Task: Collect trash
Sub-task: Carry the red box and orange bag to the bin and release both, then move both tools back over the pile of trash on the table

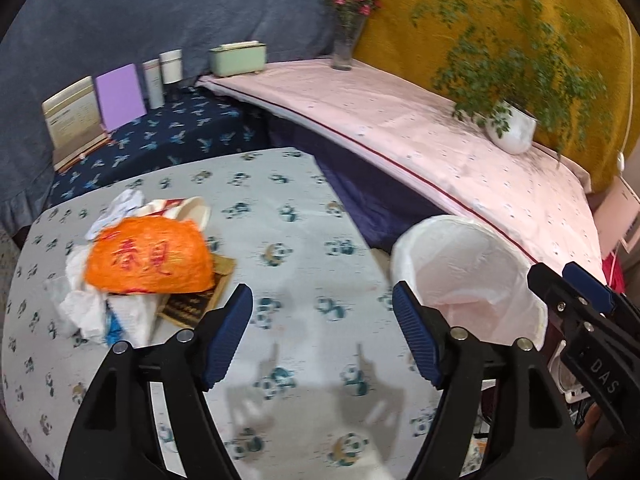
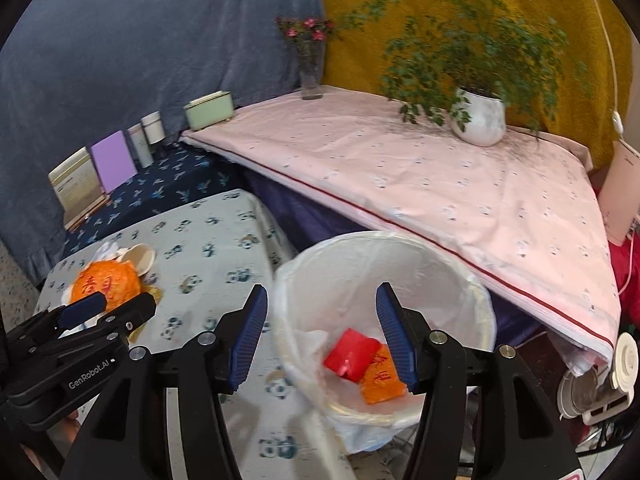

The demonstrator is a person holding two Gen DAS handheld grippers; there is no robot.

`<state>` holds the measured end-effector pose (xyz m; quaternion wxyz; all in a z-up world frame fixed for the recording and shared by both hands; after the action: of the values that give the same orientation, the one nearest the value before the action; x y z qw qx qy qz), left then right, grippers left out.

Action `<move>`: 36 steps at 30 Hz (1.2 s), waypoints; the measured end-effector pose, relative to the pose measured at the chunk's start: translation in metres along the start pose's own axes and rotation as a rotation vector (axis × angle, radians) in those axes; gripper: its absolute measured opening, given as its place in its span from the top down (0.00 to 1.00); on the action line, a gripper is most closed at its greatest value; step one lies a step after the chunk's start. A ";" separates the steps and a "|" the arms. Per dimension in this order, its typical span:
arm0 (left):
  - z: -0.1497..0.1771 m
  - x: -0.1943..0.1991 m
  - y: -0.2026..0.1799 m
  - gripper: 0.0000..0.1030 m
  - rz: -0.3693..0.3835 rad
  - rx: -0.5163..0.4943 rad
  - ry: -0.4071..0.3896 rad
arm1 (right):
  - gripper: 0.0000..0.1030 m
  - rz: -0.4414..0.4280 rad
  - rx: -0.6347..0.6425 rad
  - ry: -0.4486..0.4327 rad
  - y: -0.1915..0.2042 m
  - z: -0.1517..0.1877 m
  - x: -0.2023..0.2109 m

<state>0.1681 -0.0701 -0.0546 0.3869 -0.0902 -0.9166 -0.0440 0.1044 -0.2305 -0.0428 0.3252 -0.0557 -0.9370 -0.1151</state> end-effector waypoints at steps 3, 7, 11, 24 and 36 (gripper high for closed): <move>0.001 0.003 0.028 0.33 -0.038 0.029 0.002 | 0.46 -0.034 0.033 0.011 0.028 0.001 -0.006; 0.006 0.006 0.063 0.31 -0.076 0.066 0.006 | 0.43 -0.076 0.066 0.023 0.060 0.005 -0.012; 0.011 0.008 0.098 0.26 -0.112 0.111 0.011 | 0.42 -0.119 0.093 0.043 0.091 0.009 -0.019; 0.038 -0.008 0.213 0.21 -0.228 0.226 0.077 | 0.42 -0.234 0.165 0.123 0.183 0.023 -0.059; 0.039 -0.032 0.269 0.14 -0.251 0.295 0.108 | 0.38 -0.309 0.168 0.215 0.237 0.030 -0.119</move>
<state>0.2163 0.1948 -0.1016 0.4362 0.0847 -0.8951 0.0379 0.2220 0.0027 -0.0968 0.4052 0.1286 -0.9006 -0.0902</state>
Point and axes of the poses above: each gripper's, at about its wrist camera, not at the fingertips, and x roughly against the way its jaws point, y to its left, z to its underside, the point moved 7 cm from there along -x, roughly the way its jaws point, and after that the axes turned 9 degrees about -z, right-handed, at the moved point
